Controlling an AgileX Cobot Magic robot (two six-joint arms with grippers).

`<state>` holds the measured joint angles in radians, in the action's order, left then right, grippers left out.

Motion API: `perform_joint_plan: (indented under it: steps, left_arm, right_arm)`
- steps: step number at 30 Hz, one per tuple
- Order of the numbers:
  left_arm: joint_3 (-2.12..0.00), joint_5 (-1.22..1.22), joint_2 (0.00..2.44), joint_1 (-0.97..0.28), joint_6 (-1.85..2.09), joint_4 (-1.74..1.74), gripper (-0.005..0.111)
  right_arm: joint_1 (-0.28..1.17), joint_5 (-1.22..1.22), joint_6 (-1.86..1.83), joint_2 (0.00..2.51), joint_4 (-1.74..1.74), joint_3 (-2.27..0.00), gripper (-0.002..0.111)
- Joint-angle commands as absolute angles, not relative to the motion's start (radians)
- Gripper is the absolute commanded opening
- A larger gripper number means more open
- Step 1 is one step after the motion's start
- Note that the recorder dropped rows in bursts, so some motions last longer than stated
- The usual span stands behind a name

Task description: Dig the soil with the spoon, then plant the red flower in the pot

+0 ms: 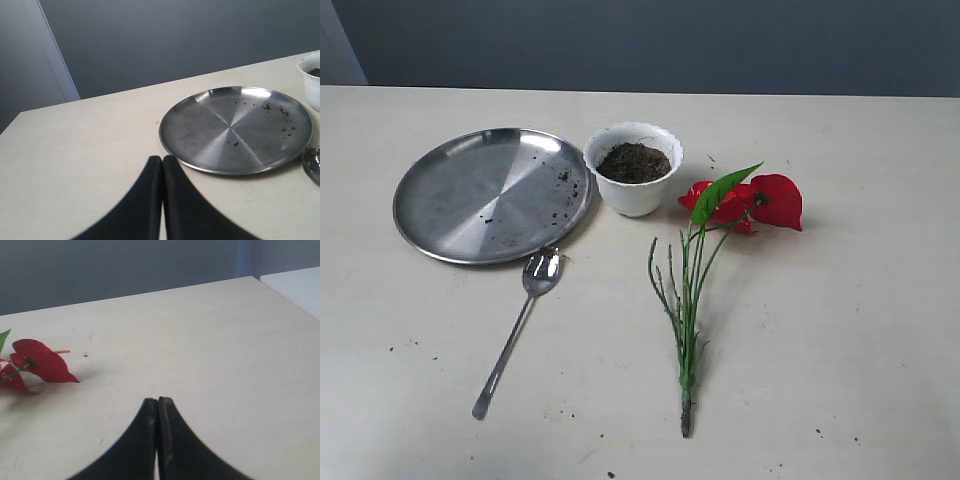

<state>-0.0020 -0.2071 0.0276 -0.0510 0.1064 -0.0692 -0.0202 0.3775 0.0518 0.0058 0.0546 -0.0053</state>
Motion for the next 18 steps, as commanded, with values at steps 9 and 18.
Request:
perform_joint_plan:
  steps: [9, 18]
  left_arm:
    - [0.000, -0.203, 0.023, -0.053, 0.101, -0.070, 0.000]
    - [0.000, -0.201, 0.023, -0.053, 0.101, -0.070, 0.000]
  right_arm:
    - [-0.027, 0.366, 0.045, 0.000, 0.055, 0.000, -0.001]
    - [-0.027, 0.285, 0.031, 0.000, -0.031, 0.000, -0.001]
